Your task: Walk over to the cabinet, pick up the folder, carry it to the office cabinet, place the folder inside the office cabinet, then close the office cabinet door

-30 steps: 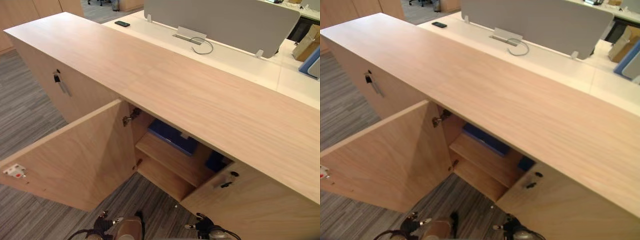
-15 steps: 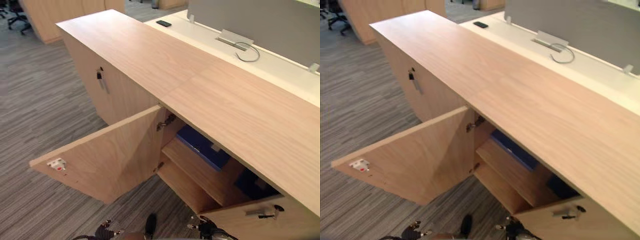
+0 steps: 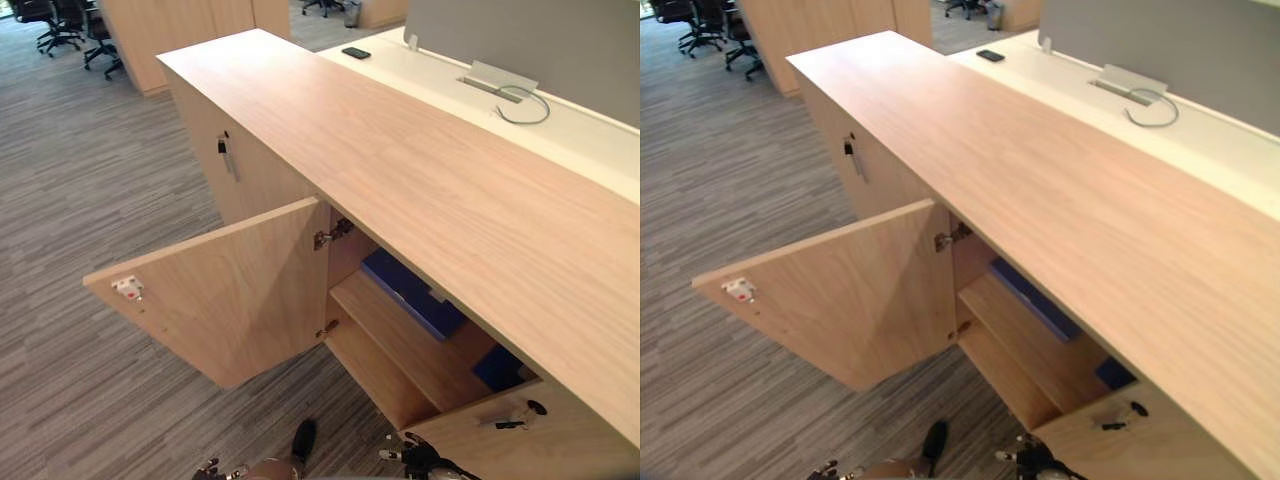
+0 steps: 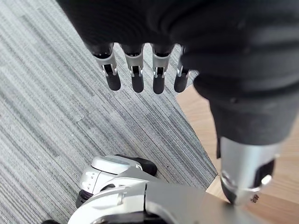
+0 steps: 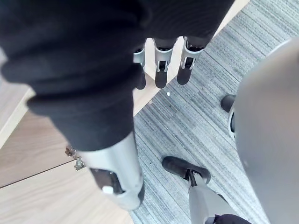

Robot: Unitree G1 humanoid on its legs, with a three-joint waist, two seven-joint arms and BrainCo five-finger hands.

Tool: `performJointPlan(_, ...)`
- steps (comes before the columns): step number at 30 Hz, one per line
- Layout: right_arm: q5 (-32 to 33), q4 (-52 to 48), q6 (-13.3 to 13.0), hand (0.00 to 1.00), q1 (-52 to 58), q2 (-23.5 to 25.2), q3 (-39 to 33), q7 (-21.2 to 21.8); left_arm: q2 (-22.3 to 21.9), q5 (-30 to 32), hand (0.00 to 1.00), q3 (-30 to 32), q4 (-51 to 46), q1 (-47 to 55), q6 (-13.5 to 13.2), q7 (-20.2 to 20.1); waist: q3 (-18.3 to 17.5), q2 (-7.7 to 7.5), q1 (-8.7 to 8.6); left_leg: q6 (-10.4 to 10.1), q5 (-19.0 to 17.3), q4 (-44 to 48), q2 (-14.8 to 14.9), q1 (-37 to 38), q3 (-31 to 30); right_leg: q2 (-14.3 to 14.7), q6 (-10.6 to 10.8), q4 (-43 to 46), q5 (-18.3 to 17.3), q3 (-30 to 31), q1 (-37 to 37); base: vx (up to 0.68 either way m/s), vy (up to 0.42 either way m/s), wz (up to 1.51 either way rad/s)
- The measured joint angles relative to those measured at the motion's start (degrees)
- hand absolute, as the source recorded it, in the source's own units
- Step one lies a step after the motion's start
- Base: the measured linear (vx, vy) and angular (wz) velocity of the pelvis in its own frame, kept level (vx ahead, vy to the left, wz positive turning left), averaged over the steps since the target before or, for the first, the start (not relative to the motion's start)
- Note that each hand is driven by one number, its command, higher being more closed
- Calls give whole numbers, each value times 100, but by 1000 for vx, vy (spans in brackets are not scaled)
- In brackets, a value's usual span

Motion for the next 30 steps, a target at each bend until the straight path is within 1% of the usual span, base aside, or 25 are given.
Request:
performJointPlan(3,2,1,0,0,7,4,-34,0,-61,-174,0,215,3,17,33,7,21,-25,17,-64,47,2,33,-112,-161,83,9,-14,-5,-195,-23,-11,-73,31)
performJointPlan(5,6,90,-4,0,-14,20,-44,0,-82,-602,0,417,3,49,73,35,56,-102,48,-27,100,11,-32,-186,-285,75,25,-32,-10,-332,-11,41,-39,33)
performJointPlan(7,22,120,-4,0,-19,30,-63,-1,-68,-889,0,466,-3,31,76,49,147,-162,48,-9,183,37,-128,-206,-421,60,54,-48,3,-567,139,84,-33,60)
performJointPlan(8,22,149,-4,0,-25,75,-160,-2,-59,-983,0,505,-4,26,76,54,200,-234,49,38,225,97,-197,-299,-227,25,63,-35,8,-715,173,82,-21,67)
performJointPlan(9,23,168,-4,0,-64,91,-234,-3,-56,-995,0,515,-13,20,76,54,224,-243,55,89,202,169,-214,-381,154,1,63,-4,10,-767,171,81,101,49)
performJointPlan(10,23,209,-5,0,-137,108,-276,-5,-59,-1020,0,539,-12,18,79,52,288,-232,83,522,-128,463,-156,-528,1147,-16,62,77,11,-767,174,49,129,14)
performJointPlan(11,23,228,-5,0,-169,131,-276,-5,-45,-1068,0,590,-11,25,84,51,329,-289,143,561,-317,622,-117,-587,1462,-46,59,104,16,-743,196,55,147,14)
performJointPlan(12,24,248,-12,0,-171,197,-302,-2,-12,-1156,0,686,-8,78,91,52,387,-384,155,597,-726,943,69,-584,2325,-84,6,111,93,-746,369,29,52,15)
performJointPlan(14,26,228,-7,0,-52,176,-458,0,-77,-1258,0,745,-70,137,88,52,334,-318,137,622,-820,1088,180,-541,2641,-118,-133,285,180,-739,368,36,78,31)
performJointPlan(15,27,210,-7,0,-35,175,-482,7,-128,-1371,0,841,-130,202,83,56,331,-270,152,620,-830,1061,183,-534,2624,-86,-203,270,198,-715,352,35,99,22)
performJointPlan(16,27,181,-7,0,-20,174,-483,12,-143,-1417,0,876,-144,198,86,59,329,-250,132,586,-858,1015,181,-536,2631,5,-226,160,190,-690,361,35,85,41)
performJointPlan(17,34,75,-47,0,59,248,-491,19,-98,-1567,0,1051,-143,99,93,65,280,-537,-29,333,-1322,1665,184,-812,3109,-3,-379,-337,287,-690,325,14,-8,39)
performJointPlan(18,36,69,-71,0,90,282,-502,20,-49,-1642,0,1194,-162,95,89,78,297,-690,-27,498,-1662,2728,303,-1161,3283,-145,-216,-422,182,-789,357,91,24,10)
performJointPlan(19,144,10,-60,0,156,170,-658,37,-227,-1772,0,1373,-107,166,93,110,286,-270,83,477,-2228,4245,919,-1545,2901,7,50,-345,264,-774,463,163,108,-24)
performJointPlan(20,238,-171,-57,0,260,29,-721,23,-474,-1871,0,1560,-85,245,94,122,183,-3,72,180,-2527,4346,1049,-1536,2329,92,103,-247,262,-809,515,201,183,-21)
performJointPlan(21,233,-196,-52,0,287,-32,-711,22,-532,-1932,0,1636,-57,256,85,124,161,59,89,166,-2602,4087,902,-1391,2176,86,126,-170,248,-826,502,159,223,47)
performJointPlan(22,228,-141,-20,0,298,-21,-717,27,-502,-2038,0,1632,-54,208,54,125,169,-52,62,218,-2369,3387,554,-1067,1951,-110,105,-94,256,-912,444,71,144,90)
performJointPlan(23,229,-111,-8,0,266,-26,-719,44,-530,-2103,0,1649,-28,213,30,125,161,-2,34,252,-1948,2751,360,-808,1743,-129,91,-163,257,-892,387,23,93,103)
performJointPlan(24,230,-96,-11,0,259,-19,-720,52,-552,-2108,0,1674,3,221,30,124,127,24,27,227,-1804,2495,322,-723,1668,-108,55,-186,265,-886,320,-38,39,80)
performJointPlan(25,231,-77,-11,0,223,18,-723,76,-605,-2105,0,1791,1,297,35,123,96,90,60,250,-1635,2110,257,-572,1580,-141,-114,-158,412,-884,156,-98,62,50)
performJointPlan(26,229,-64,-13,0,156,12,-725,77,-632,-2103,0,1888,22,369,56,124,96,89,61,250,-1545,1884,178,-467,1542,-233,-198,-115,581,-901,-12,-110,59,34)
performJointPlan(27,232,-54,-12,0,156,2,-725,76,-652,-2090,0,1926,41,431,83,124,69,133,60,241,-1475,1759,167,-400,1518,-265,-150,-57,604,-885,-35,-102,35,11)
performJointPlan(28,245,-26,-12,0,163,-1,-725,72,-703,-2072,0,1970,62,529,100,123,-47,105,49,210,-1370,1434,172,-272,1517,-297,-48,-53,694,-871,-74,-51,-32,-15)
performJointPlan(29,269,-21,-10,0,174,10,-726,69,-758,-2050,0,2005,71,623,125,120,-107,146,38,202,-1194,1044,188,-129,1576,-313,-47,-71,695,-866,-142,-53,-71,-34)
performJointPlan(30,296,-24,-10,0,181,9,-726,65,-749,-2003,0,2019,78,640,145,117,-167,131,22,145,-966,577,214,16,1676,-322,-46,-126,694,-842,-251,-38,-85,-41)
